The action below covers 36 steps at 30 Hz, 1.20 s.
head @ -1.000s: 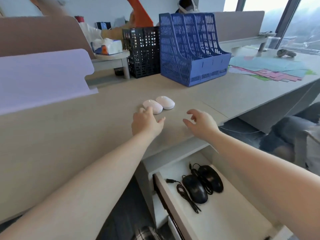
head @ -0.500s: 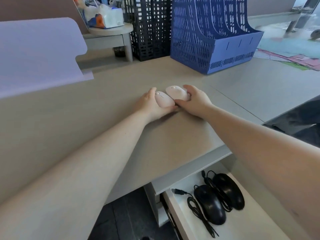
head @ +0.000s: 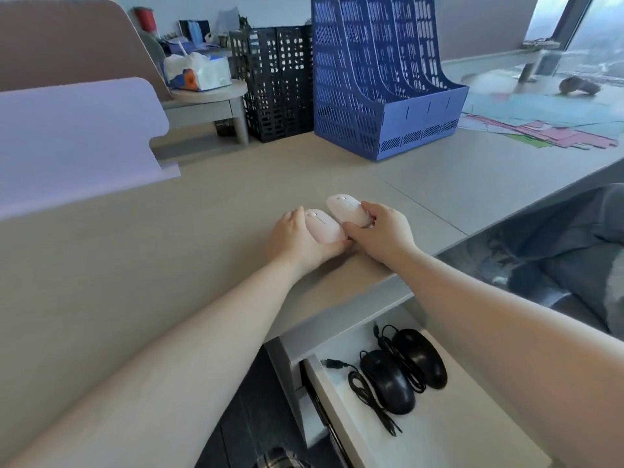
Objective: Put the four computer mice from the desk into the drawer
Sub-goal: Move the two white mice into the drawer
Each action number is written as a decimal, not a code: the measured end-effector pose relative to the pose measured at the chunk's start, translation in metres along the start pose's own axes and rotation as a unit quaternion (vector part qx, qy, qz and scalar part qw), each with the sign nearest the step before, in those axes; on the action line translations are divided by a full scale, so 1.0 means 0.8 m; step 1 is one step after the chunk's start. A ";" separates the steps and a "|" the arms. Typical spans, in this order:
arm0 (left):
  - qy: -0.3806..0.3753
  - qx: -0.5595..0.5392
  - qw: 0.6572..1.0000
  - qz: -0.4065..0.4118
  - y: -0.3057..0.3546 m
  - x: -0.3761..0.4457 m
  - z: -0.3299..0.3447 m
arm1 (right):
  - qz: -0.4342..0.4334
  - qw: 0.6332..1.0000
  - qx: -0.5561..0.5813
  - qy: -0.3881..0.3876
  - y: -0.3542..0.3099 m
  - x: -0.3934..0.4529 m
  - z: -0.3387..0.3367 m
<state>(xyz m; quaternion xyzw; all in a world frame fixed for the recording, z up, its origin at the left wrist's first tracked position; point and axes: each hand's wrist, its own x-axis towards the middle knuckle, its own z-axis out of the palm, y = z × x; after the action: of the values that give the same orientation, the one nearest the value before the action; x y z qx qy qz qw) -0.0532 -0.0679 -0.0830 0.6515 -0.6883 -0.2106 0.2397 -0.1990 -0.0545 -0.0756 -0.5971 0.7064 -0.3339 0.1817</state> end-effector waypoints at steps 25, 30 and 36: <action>-0.214 0.138 0.966 -0.051 0.048 -0.255 0.205 | 0.086 0.950 -0.164 -0.250 0.234 -0.215 -0.073; -0.264 0.142 0.953 -0.053 0.040 -0.265 0.228 | 0.066 0.934 -0.201 -0.288 0.259 -0.219 -0.057; -0.278 0.146 0.948 -0.051 0.036 -0.271 0.251 | 0.070 0.910 -0.247 -0.326 0.274 -0.219 -0.041</action>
<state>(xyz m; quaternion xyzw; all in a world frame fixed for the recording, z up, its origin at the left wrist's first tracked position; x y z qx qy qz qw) -0.1893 0.1458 -0.2378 0.6289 -0.7169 -0.2925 -0.0700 -0.3400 0.1370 -0.2280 -0.6476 0.7076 0.0781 0.2716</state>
